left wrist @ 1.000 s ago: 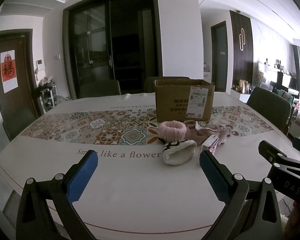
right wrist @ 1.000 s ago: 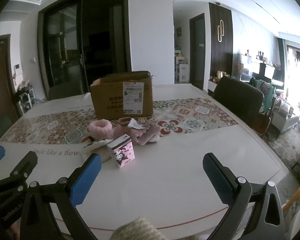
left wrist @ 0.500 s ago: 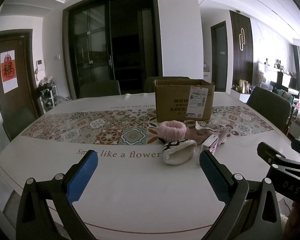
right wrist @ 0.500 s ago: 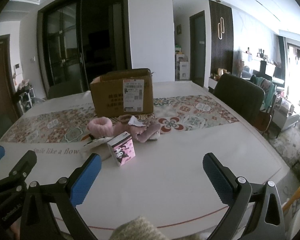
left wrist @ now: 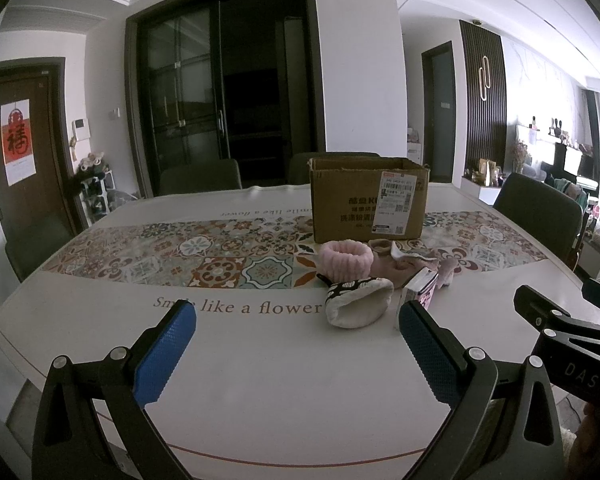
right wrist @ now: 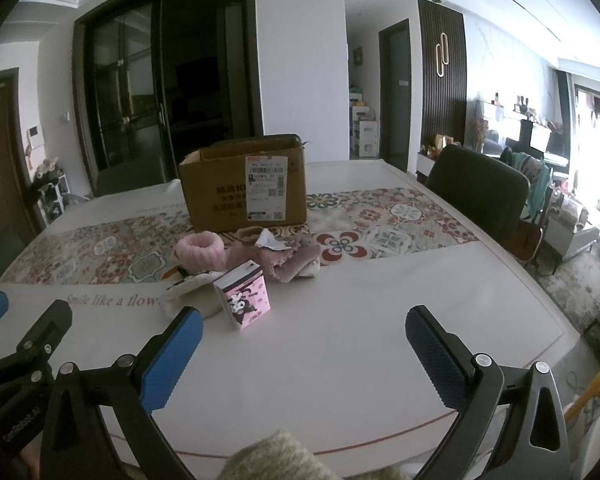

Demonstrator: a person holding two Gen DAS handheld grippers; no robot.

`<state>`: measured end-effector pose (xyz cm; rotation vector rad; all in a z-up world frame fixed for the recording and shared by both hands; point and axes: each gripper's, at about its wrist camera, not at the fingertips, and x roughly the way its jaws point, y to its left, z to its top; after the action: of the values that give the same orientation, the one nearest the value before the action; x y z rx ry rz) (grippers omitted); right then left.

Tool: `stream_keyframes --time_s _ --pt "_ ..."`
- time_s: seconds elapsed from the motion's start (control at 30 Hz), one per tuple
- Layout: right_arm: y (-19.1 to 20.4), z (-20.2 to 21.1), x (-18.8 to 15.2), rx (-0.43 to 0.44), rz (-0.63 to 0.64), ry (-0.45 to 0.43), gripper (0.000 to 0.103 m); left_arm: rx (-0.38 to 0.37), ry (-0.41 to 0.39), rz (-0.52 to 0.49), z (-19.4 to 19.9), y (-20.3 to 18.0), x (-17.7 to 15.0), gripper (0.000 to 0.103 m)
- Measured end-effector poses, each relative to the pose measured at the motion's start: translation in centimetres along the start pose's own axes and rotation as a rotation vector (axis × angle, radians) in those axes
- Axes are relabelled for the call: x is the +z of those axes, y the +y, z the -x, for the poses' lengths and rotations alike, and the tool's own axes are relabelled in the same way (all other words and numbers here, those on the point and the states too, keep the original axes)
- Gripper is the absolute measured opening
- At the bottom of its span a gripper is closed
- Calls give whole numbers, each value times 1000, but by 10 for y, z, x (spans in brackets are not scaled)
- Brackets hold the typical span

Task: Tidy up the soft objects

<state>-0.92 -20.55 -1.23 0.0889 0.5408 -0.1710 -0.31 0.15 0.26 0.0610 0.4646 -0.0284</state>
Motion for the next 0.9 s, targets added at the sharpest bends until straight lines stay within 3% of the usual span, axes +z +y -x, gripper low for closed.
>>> stream_keyframes --time_s 0.4,0.9 --pt "6 -11 -2 22 24 16 103 -19 17 -12 -12 3 -2 103" --pt "37 -79 8 110 144 80 102 -104 71 -108 -82 1 -10 97"
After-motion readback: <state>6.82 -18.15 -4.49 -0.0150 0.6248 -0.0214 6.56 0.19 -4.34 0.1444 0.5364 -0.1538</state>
